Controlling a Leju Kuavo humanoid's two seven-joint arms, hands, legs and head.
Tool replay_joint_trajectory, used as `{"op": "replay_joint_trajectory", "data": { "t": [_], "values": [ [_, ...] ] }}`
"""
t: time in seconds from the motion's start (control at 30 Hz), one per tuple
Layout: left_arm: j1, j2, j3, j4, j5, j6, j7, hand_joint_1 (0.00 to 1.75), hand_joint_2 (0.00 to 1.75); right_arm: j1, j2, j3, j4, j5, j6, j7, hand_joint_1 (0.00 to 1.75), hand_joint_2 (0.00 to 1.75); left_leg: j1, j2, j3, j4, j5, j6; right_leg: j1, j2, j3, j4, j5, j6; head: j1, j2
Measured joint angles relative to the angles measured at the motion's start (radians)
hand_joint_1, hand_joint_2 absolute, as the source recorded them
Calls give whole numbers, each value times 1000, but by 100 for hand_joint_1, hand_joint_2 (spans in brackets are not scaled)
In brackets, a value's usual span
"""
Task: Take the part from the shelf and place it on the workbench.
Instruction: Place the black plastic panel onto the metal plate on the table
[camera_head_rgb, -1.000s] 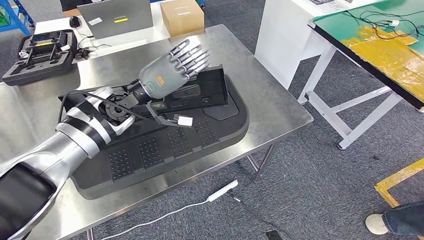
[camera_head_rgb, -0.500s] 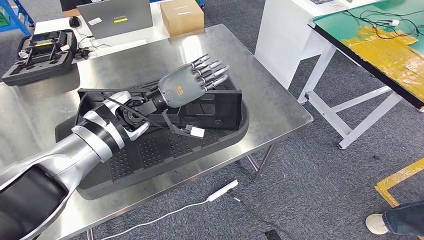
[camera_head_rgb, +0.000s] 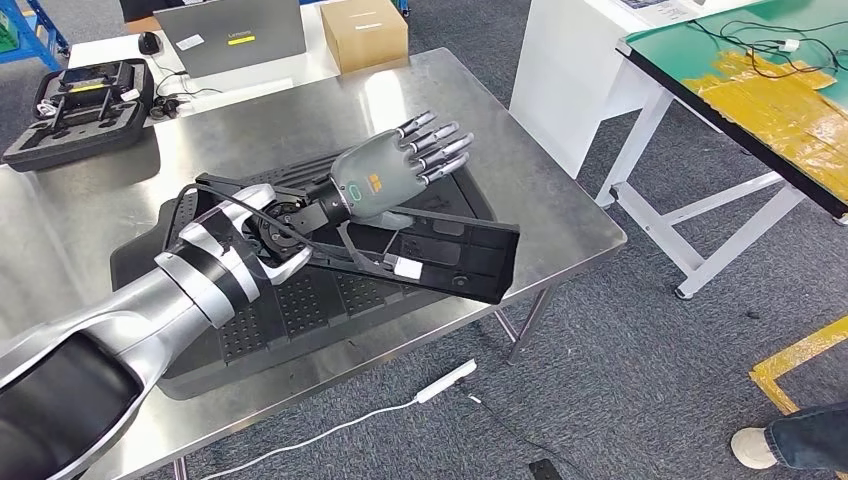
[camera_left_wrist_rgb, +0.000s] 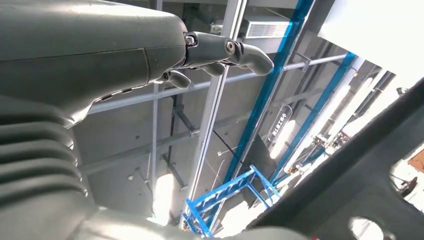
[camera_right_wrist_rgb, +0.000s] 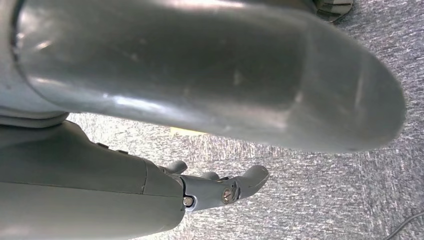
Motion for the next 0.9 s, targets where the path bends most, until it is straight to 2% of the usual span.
{"op": "replay_joint_trajectory", "data": {
  "t": [0.27,0.53,0.73,0.9],
  "values": [
    [2,-5,2,-7,25,-40,13,0,0,1,0,1,0,-14,0,0,0,0,0,0,0,0,0,0,0,0,0,0,0,0,0,0],
    [26,-48,65,-20,143,-121,39,0,0,10,6,5,-3,-53,-4,-4,0,0,0,0,-1,0,0,0,0,0,-1,0,0,0,0,0],
    [34,-87,111,-17,139,-129,115,0,0,15,10,16,-3,-72,-7,-7,0,0,0,0,-1,0,0,0,0,0,-1,0,0,0,0,0],
    [37,-114,158,4,112,-90,194,0,0,17,16,24,-3,-91,-10,-10,0,0,0,0,-1,0,0,0,0,0,-1,0,0,0,0,0]
  ]
}}
